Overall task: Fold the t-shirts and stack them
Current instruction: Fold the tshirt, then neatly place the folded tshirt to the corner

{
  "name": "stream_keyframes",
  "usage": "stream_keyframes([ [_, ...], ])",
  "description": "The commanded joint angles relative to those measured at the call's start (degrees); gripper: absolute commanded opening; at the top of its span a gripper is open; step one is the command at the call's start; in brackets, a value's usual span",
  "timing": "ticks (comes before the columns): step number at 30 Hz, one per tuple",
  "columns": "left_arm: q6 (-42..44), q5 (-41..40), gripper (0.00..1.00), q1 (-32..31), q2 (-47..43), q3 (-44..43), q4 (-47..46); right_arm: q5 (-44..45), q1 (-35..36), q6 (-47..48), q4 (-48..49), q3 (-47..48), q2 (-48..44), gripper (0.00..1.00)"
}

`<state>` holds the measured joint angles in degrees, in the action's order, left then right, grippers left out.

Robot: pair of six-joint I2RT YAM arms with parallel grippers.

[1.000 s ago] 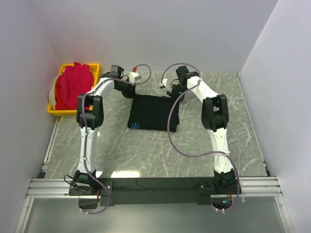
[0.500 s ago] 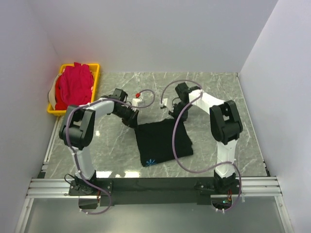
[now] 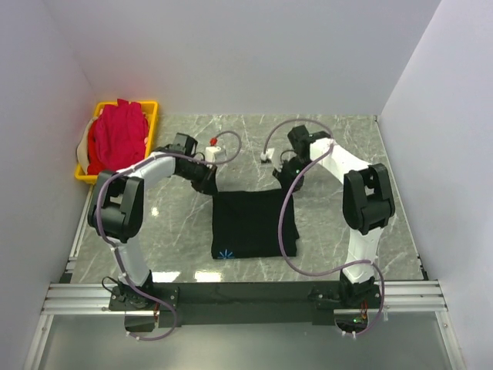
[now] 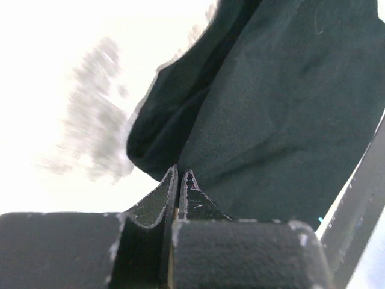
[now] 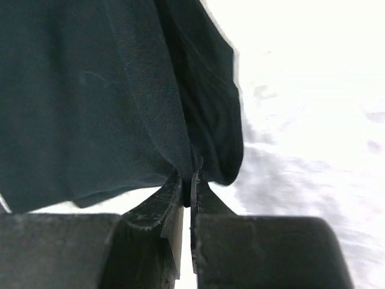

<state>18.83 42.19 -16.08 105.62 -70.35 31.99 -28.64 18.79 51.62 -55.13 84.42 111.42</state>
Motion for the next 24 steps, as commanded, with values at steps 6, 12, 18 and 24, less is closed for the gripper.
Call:
stream_keyframes([
  [6, -1.5, -0.8, 0.18, 1.2, 7.6, -8.0, -1.9, -0.8, -2.0, -3.4, -1.8, 8.6, 7.4, 0.21],
  [12, -7.5, -0.1, 0.42, 3.9, 9.1, -11.5, -5.9, 2.2, -5.0, -12.0, 3.6, 10.4, 8.3, 0.32],
  [18, -12.6, -1.8, 0.52, 7.5, -0.3, -9.5, -12.9, 3.4, -7.5, -23.3, 7.8, 10.3, 2.1, 0.52],
  [24, -26.2, 5.2, 0.50, 5.2, -6.5, -0.2, -22.1, -19.2, -7.5, -38.8, 12.7, 5.3, -5.2, 0.58],
])
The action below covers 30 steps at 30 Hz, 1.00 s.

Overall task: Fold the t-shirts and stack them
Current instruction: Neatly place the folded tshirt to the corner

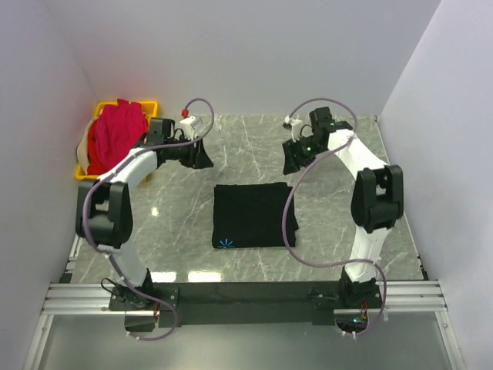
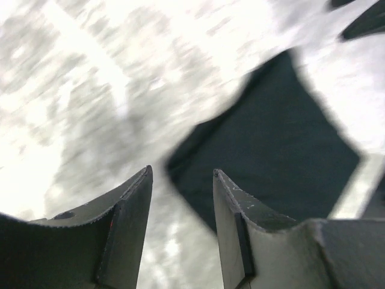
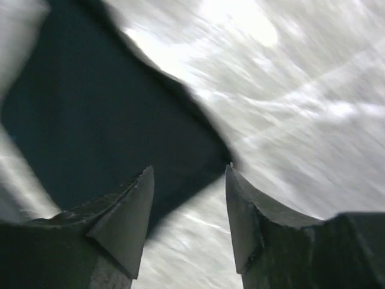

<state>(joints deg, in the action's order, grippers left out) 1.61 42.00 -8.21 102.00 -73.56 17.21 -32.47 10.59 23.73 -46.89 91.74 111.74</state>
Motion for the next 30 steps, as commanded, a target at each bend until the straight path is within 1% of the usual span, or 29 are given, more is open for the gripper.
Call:
stream_keyframes([
  [1, -11.3, 6.8, 0.49, -3.3, -2.9, 5.8, -9.4, -19.1, 0.7, -13.2, 5.9, -5.6, -6.4, 0.57],
  [2, -16.8, 7.7, 0.49, -4.5, -2.9, 7.2, -11.4, -22.2, 0.9, -18.0, 9.3, -7.5, -6.4, 0.53],
  [3, -19.7, 10.8, 0.48, -5.0, -2.2, 10.2, -14.1, -25.2, 1.3, -19.7, 10.8, -9.3, -6.1, 0.50],
  [4, -22.6, 12.0, 0.47, -5.5, -1.5, 11.6, -19.6, -28.8, 1.3, -21.2, 12.3, -12.2, -4.9, 0.47],
  [5, -27.2, 12.1, 0.46, -6.3, -0.7, 12.6, -21.9, -29.6, 1.4, -25.3, 16.4, -13.7, -4.0, 0.45],
  [6, -28.9, 11.8, 0.44, -7.4, 1.3, 14.0, -23.7, -30.1, 1.5, -26.7, 18.0, -15.5, -2.9, 0.44],
  [7, -30.7, 11.5, 0.44, -7.9, 2.4, 14.4, -27.5, -30.4, 1.4, -27.8, 19.7, -15.8, -0.4, 0.44],
  [9, -35.3, 10.0, 0.42, -8.1, 6.2, 15.1, -30.6, -28.9, 1.3, -30.0, 22.0, -15.7, 2.3, 0.42],
  [11, -36.8, 9.5, 0.43, -7.4, 10.3, 14.3, -32.9, -26.3, 0.8, -33.0, 24.3, -15.3, 6.2, 0.42],
  [12, -37.2, 9.6, 0.43, -6.7, 11.7, 13.3, -33.6, -25.0, 0.5, -33.8, 24.4, -13.8, 9.1, 0.42],
  [14, -37.6, 9.6, 0.43, -5.4, 15.4, 11.4, -34.3, -22.7, -0.5, -36.4, 24.5, -11.4, 11.6, 0.42],
  [16, -35.9, 9.2, 0.43, -4.6, 17.4, 7.9, -33.4, -21.5, -1.2, -38.3, 24.9, -7.5, 14.1, 0.43],
  [17, -35.4, 9.2, 0.43, -3.8, 18.1, 6.6, -31.8, -19.5, -1.9, -39.5, 24.8, -6.0, 14.6, 0.43],
  [19, -33.8, 9.1, 0.44, -3.0, 17.7, 4.1, -30.9, -18.5, -2.4, -39.8, 24.3, -1.2, 15.3, 0.43],
  [21, -31.5, 10.7, 0.45, -2.8, 14.0, 3.6, -28.7, -18.2, -2.7, -37.8, 21.7, 2.6, 13.7, 0.44],
  [22, -28.2, 11.2, 0.45, -3.0, 11.7, 4.3, -28.0, -18.3, -2.6, -36.9, 20.4, 3.1, 12.5, 0.44],
  [23, -27.1, 12.0, 0.47, -3.5, 6.7, 6.9, -27.7, -18.9, -2.6, -36.0, 19.1, 2.7, 11.0, 0.45],
  [24, -27.0, 12.7, 0.47, -3.6, 4.4, 8.6, -28.0, -20.8, -2.6, -35.9, 19.0, 0.0, 6.8, 0.46],
  [25, -28.8, 13.8, 0.48, -3.7, 2.4, 10.3, -28.6, -21.8, -2.5, -36.7, 19.4, -2.3, 4.3, 0.47],
  [26, -29.9, 15.3, 0.48, -4.0, -0.5, 13.3, -28.7, -23.4, -2.3, -37.8, 21.7, -5.2, 1.6, 0.48],
  [27, -31.0, 15.9, 0.48, -4.4, -1.6, 14.9, -29.0, -24.6, -1.5, -39.0, 23.8, -12.0, -3.2, 0.48],
  [29, -36.3, 17.4, 0.47, -6.2, -4.3, 18.6, -32.5, -28.6, -0.1, -41.7, 27.8, -18.3, -7.2, 0.48],
  [30, -38.1, 17.3, 0.47, -7.0, -5.0, 22.3, -34.2, -29.7, 1.0, -42.3, 28.8, -23.7, -9.5, 0.48],
])
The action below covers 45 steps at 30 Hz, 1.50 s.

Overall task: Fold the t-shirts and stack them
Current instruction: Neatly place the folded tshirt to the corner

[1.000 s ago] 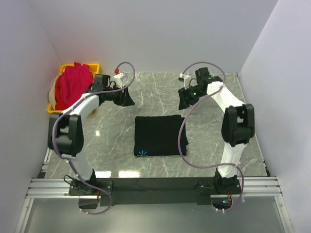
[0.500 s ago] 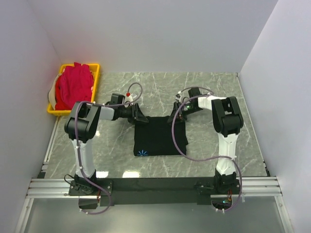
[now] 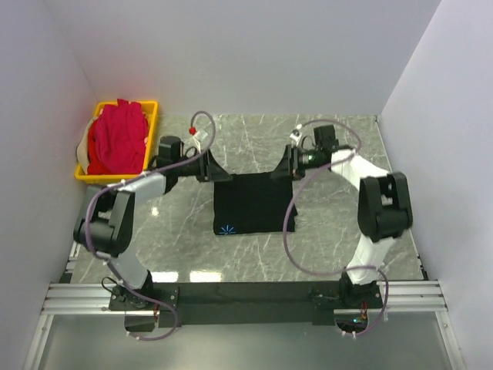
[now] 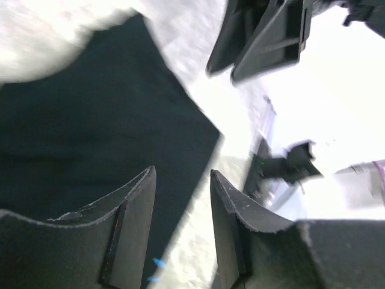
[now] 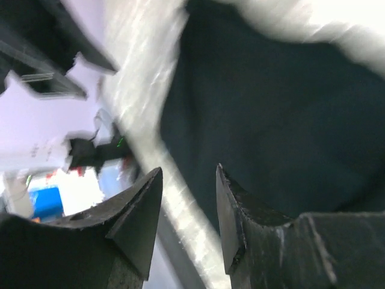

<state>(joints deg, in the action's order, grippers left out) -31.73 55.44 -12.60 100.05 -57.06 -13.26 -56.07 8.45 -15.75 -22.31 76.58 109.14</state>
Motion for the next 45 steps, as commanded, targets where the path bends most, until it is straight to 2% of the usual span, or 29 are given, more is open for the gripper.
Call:
stream_keyframes([
  [1, -8.4, 4.0, 0.47, -3.6, -3.5, 7.6, -8.7, -8.1, 5.2, -3.4, 5.2, -11.1, -7.6, 0.48],
  [3, -10.8, 4.1, 0.47, -6.6, -2.7, 10.5, -11.5, -8.4, 7.1, -4.9, 8.1, -17.2, -8.2, 0.48],
  [6, -14.0, 3.5, 0.46, -8.6, 1.8, 12.8, -14.5, -8.2, 8.3, -4.0, 9.5, -21.2, -5.2, 0.48],
  [10, -13.9, 1.9, 0.44, -7.9, 8.6, 12.5, -13.0, -6.7, 6.4, 3.4, 1.4, -17.9, 4.3, 0.47],
  [14, -14.0, 2.2, 0.44, -4.6, 14.5, 11.4, -12.1, -4.7, 1.3, 4.4, -2.6, -15.9, 10.6, 0.47],
  [17, -9.8, 3.1, 0.44, -2.9, 13.9, 8.6, -8.5, -1.9, -1.1, 5.1, -3.9, -13.8, 9.4, 0.47],
  [21, -0.4, 2.3, 0.43, -2.7, 11.9, 0.7, -1.1, 2.3, -3.3, 5.5, -4.4, -7.5, 5.7, 0.46],
  [25, -2.5, 5.5, 0.44, -2.7, 9.0, -4.8, -1.2, 10.5, -3.0, 8.7, -6.3, -1.2, 1.1, 0.45],
  [27, -2.4, 4.9, 0.46, -1.6, 2.6, -4.4, -0.9, 17.1, -2.0, 9.5, -7.1, 0.1, -4.4, 0.46],
  [28, -0.7, 3.1, 0.47, -0.9, 0.0, -4.0, -0.2, 20.3, 0.0, 10.6, -7.4, 0.0, -6.7, 0.49],
  [29, 0.8, 1.6, 0.51, 0.9, -4.7, -4.3, 4.1, 28.2, 2.0, 11.0, -8.0, -0.5, -8.8, 0.50],
  [30, 2.6, 0.5, 0.53, 2.1, -6.9, -5.0, 6.8, 31.8, 4.1, 11.0, -8.3, -1.1, -12.8, 0.53],
  [31, 6.0, -2.9, 0.55, 3.4, -8.5, -6.0, 10.7, 35.6, 9.6, 11.4, -9.2, -1.5, -14.6, 0.57],
  [32, 7.0, -5.3, 0.67, 5.9, -10.8, -8.7, 17.9, 40.6, 12.4, 11.3, -9.2, -2.9, -17.4, 0.59],
  [33, 7.6, -7.5, 0.69, 7.1, -11.5, -10.0, 21.9, 45.3, 15.2, 9.8, -8.8, -3.9, -18.3, 0.62],
  [34, 8.4, -9.0, 0.70, 8.5, -12.1, -10.8, 24.4, 48.0, 18.4, 7.0, -8.8, -4.7, -18.9, 0.77],
  [35, 8.3, -10.0, 0.81, 11.3, -13.6, -11.1, 25.9, 49.1, 23.1, 5.9, -10.0, -5.6, -18.8, 0.84],
  [36, 8.1, -10.2, 0.96, 12.4, -14.4, -10.7, 27.6, 49.8, 25.3, 4.7, -10.7, -6.1, -17.5, 0.84],
  [40, 8.0, -11.8, 0.99, 17.3, -19.7, -7.5, 27.2, 53.9, 32.3, 2.8, -9.5, -7.8, -13.5, 0.88],
  [45, 12.2, -13.5, 0.99, 18.4, -23.8, -6.8, 30.7, 57.3, 36.9, 3.2, -13.3, -1.1, -1.2, 0.89],
])
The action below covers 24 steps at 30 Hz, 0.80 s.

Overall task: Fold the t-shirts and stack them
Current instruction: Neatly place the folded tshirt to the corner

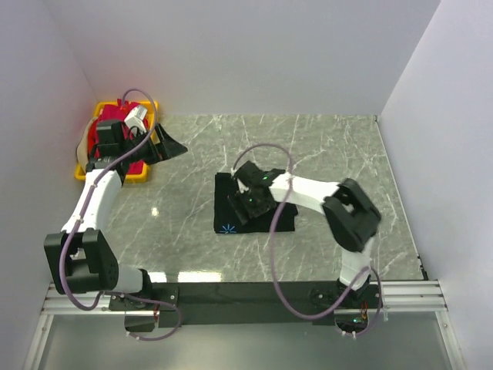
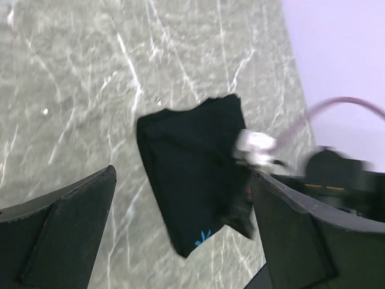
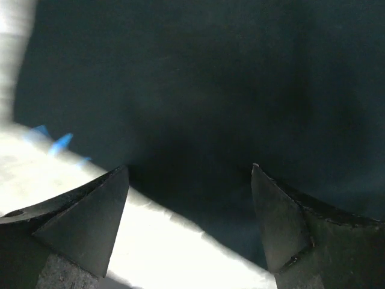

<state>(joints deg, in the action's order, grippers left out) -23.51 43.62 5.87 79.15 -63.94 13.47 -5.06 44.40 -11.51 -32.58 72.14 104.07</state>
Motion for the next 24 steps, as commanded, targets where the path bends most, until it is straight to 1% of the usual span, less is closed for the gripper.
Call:
stream_keyframes([
  [1, 4.3, -2.0, 0.99, 0.0, -3.9, 0.3, 4.5, 7.0, 0.9, -0.8, -4.3, 4.0, 5.4, 0.89],
  [3, 4.7, -2.2, 0.99, 0.1, -5.1, 1.1, 5.1, 7.7, 0.1, 0.0, -5.2, 5.3, 9.0, 0.89],
  [6, 5.9, -2.9, 0.99, 0.3, -7.1, 2.4, 5.3, 7.2, -5.1, 2.0, -6.7, 5.9, 11.1, 0.89],
  [7, 6.8, -3.4, 0.99, 0.3, -7.3, 2.5, 5.5, 7.1, -8.4, 4.0, -7.2, 6.1, 11.3, 0.89],
  [9, 7.7, -3.5, 0.99, 0.2, -7.7, 2.5, 5.7, 7.3, -11.8, 6.9, -8.4, 5.7, 10.8, 0.89],
  [11, 8.6, -3.4, 0.99, 0.3, -7.4, 2.4, 5.5, 7.3, -17.2, 13.1, -8.7, 4.3, 9.3, 0.89],
  [12, 8.7, -3.4, 0.99, 0.3, -7.1, 2.4, 5.3, 5.5, -19.4, 15.4, -9.2, 4.2, 8.9, 0.84],
  [13, 9.3, -2.9, 0.99, 0.3, -6.5, 2.3, 5.2, 5.3, -21.2, 19.7, -9.7, 3.9, 8.5, 0.87],
  [14, 9.4, -2.7, 1.00, 0.2, -6.0, 2.2, 5.1, 5.4, -24.7, 21.7, -9.8, 3.5, 7.9, 0.87],
  [15, 9.7, -2.6, 0.99, 0.3, -5.6, 2.2, 5.1, 5.9, -26.4, 24.9, -10.0, 3.4, 7.9, 0.87],
  [17, 10.2, -2.1, 1.00, 0.3, -4.3, 1.5, 5.8, 4.1, -29.7, 29.2, -12.3, 5.1, 8.1, 0.84],
  [18, 10.6, -2.0, 0.99, 0.3, -3.8, 1.3, 6.0, 4.0, -32.3, 31.7, -12.7, 5.3, 8.1, 0.84],
  [20, 11.5, -2.0, 0.99, 0.2, -3.3, 1.0, 6.6, 5.0, -36.3, 42.0, -12.9, 5.5, 8.1, 0.84],
  [24, 11.8, -0.9, 0.99, 0.3, -3.4, 1.4, 5.7, 7.3, -42.1, 52.0, -11.9, 5.7, 7.6, 0.85],
])
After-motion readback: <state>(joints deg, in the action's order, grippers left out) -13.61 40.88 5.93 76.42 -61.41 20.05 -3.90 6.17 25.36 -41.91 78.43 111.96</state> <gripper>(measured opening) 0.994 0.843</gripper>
